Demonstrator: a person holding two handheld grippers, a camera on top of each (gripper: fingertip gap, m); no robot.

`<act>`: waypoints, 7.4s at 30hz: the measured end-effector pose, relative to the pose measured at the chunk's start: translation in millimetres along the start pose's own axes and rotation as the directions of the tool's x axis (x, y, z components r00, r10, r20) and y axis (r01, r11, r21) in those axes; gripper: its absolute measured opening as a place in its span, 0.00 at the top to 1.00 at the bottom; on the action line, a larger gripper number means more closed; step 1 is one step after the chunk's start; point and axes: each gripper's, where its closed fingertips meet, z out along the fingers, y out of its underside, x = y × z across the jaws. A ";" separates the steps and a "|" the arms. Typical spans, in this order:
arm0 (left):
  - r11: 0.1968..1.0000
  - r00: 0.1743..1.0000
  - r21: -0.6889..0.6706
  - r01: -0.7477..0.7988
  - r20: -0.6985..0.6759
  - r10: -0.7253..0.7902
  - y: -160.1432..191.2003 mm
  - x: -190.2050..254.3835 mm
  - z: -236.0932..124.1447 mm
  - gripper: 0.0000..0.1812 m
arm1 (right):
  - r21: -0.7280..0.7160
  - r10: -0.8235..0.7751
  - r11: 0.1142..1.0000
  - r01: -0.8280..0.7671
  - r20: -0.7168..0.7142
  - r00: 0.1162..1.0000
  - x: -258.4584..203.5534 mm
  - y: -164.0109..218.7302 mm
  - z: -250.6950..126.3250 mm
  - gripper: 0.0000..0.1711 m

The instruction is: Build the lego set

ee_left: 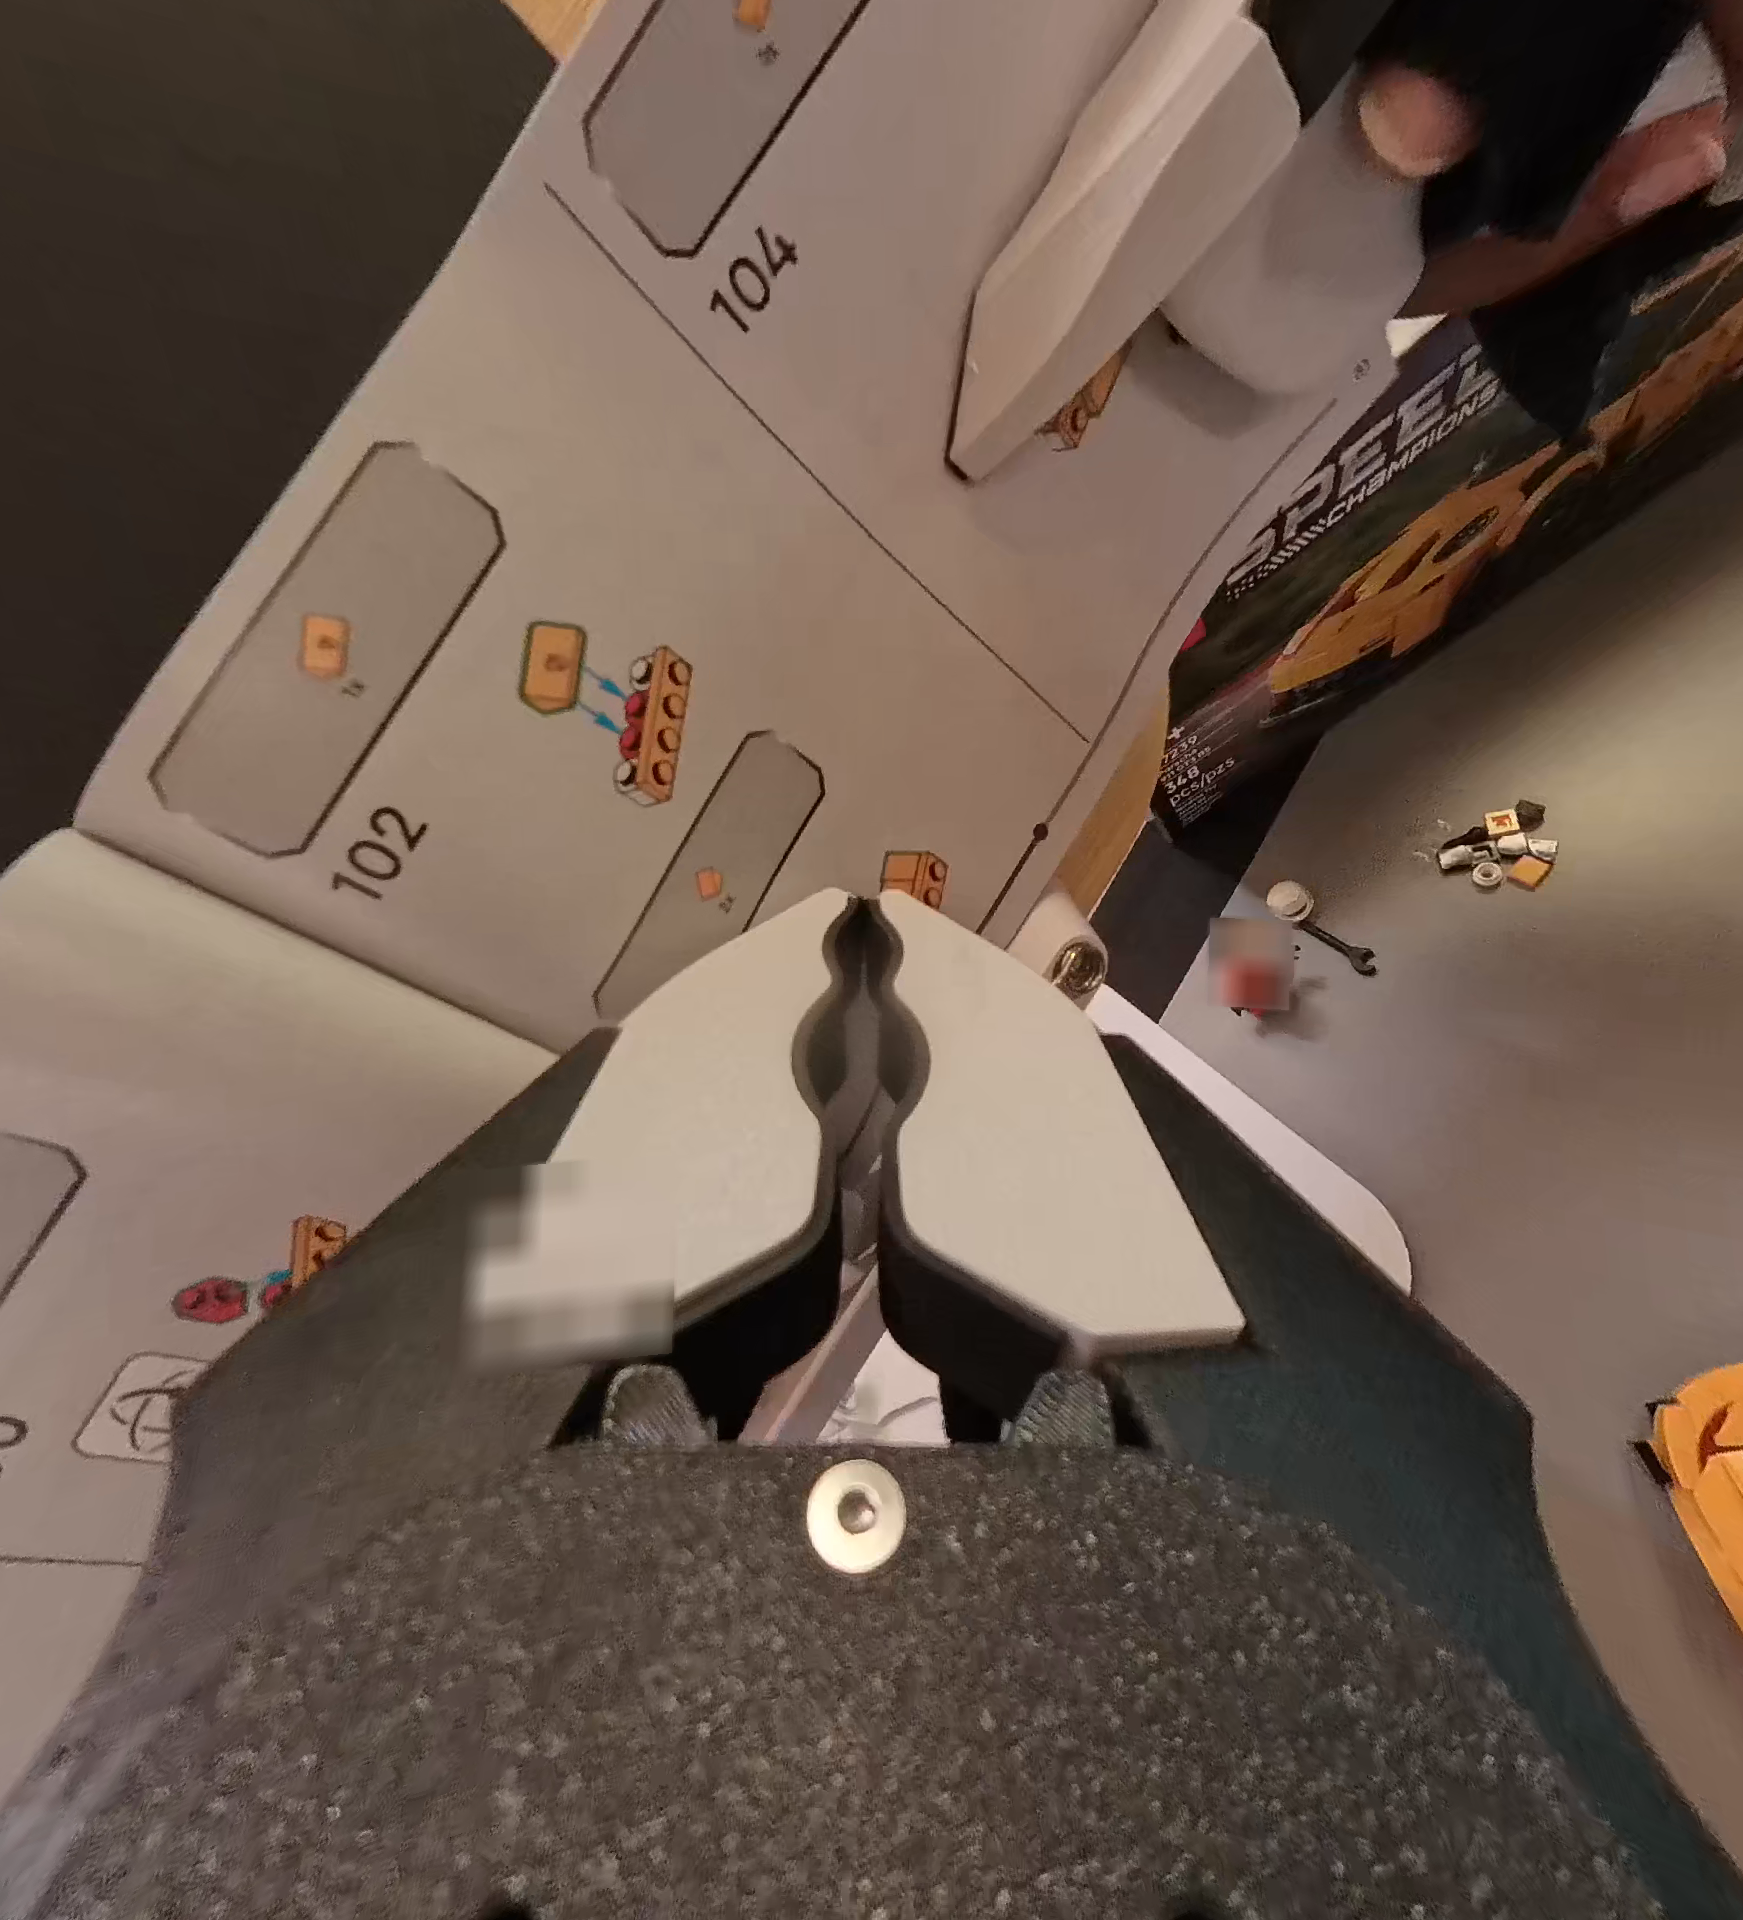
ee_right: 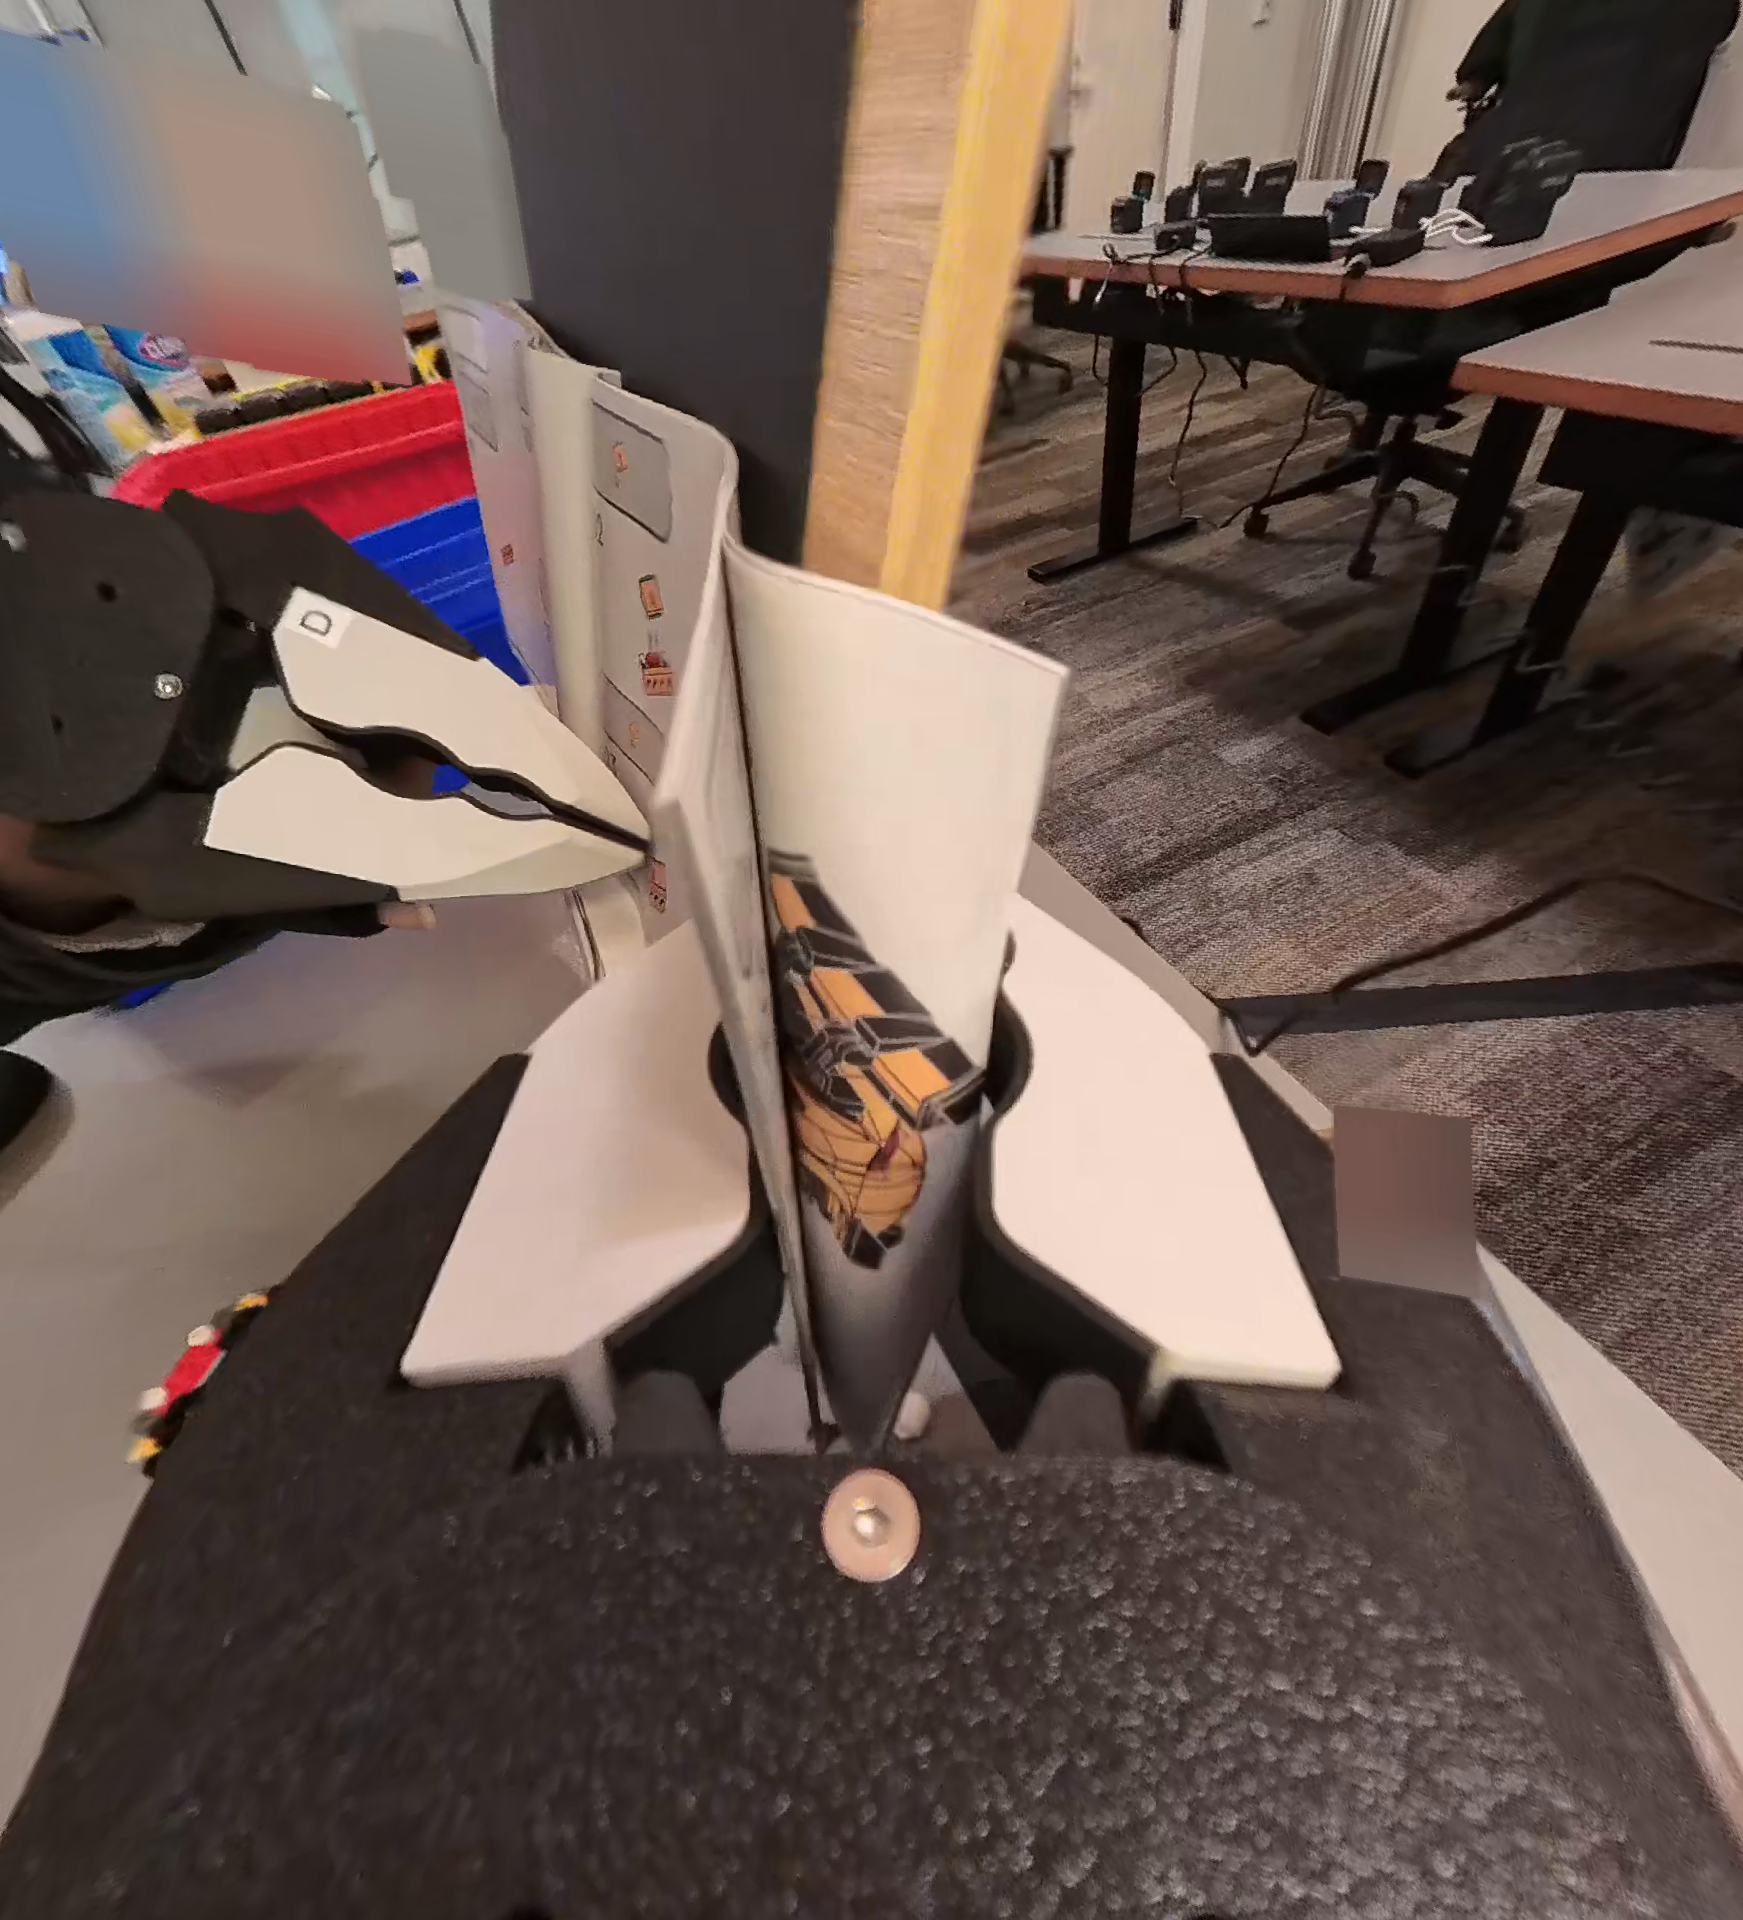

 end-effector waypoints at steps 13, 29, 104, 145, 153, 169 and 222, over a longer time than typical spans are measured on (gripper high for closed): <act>0.994 0.998 0.109 0.015 -0.067 -0.007 -7.9 22.4 -35.0 0.96 | 0.069 -0.062 0.993 0.097 -0.399 0.915 -9.1 -8.7 -86.0 0.69; 0.763 0.893 0.525 0.376 0.015 -0.451 30.7 12.3 -162.4 1.00 | 0.252 -0.101 0.936 0.246 -0.480 0.872 -183.6 32.9 -50.3 0.74; 0.740 0.724 0.544 0.396 0.312 -0.616 96.8 -91.6 -124.5 1.00 | 0.279 -0.063 0.921 0.272 -0.582 0.811 -185.5 48.5 18.3 0.99; 0.752 0.722 0.528 0.394 0.328 -0.609 109.3 -86.7 -117.5 1.00 | 0.185 -0.123 0.949 0.254 -0.528 0.840 -182.8 88.9 12.7 0.99; 0.748 0.738 0.535 0.394 0.301 -0.604 89.7 -69.9 -125.6 1.00 | 0.188 -0.042 0.971 0.146 -0.470 0.881 -177.3 108.4 20.2 0.99; 0.912 0.869 -0.034 0.410 0.319 -0.379 178.2 -55.3 -362.0 1.00 | 0.203 -0.042 0.968 0.149 -0.453 0.890 -184.0 107.0 17.6 0.98; 0.654 0.825 -0.731 -0.195 -0.483 -0.294 473.2 8.1 -330.9 0.90 | 0.103 0.012 0.992 0.068 -0.631 0.775 -167.6 166.2 -60.6 0.98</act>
